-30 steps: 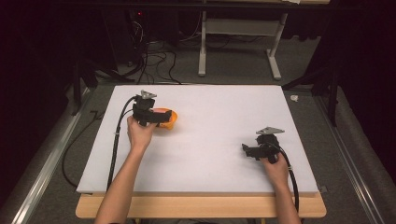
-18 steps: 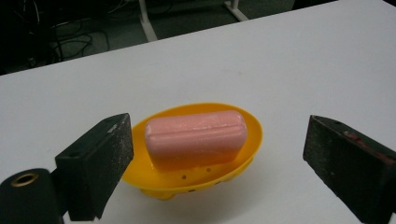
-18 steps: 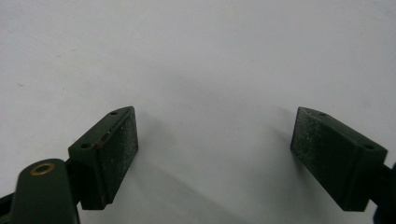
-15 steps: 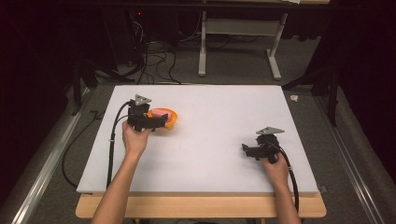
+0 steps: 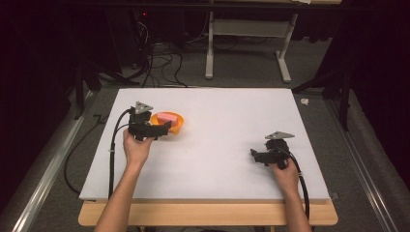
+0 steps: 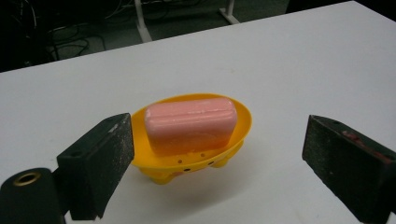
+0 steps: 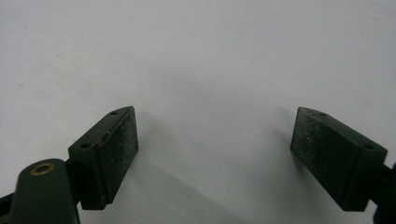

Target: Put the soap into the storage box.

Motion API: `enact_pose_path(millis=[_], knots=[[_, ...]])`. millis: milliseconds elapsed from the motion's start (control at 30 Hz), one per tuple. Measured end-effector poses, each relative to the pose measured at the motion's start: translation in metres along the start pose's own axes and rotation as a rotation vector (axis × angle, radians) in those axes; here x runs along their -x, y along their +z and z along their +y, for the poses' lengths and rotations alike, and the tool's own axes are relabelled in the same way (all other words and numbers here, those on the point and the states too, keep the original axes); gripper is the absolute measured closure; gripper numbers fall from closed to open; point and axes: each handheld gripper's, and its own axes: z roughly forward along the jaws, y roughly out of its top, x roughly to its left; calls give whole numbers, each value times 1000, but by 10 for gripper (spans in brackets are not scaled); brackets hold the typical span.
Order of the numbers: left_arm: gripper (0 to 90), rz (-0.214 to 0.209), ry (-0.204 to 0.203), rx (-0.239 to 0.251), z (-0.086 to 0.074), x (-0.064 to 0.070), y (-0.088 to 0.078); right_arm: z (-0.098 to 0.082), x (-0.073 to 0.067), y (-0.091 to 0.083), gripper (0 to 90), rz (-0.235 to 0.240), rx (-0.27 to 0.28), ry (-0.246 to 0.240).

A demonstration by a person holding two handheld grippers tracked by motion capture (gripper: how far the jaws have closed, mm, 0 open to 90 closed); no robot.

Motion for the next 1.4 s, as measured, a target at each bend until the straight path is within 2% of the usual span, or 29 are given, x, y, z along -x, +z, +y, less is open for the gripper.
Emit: enact_pose_path(millis=[733, 1400], knots=[[114, -21, -28, 27, -19, 0, -18, 0, 0, 0, 155, 0, 0, 2], [118, -40, -25, 35, -34, 6, -35, 0, 0, 0, 155, 0, 2, 3]])
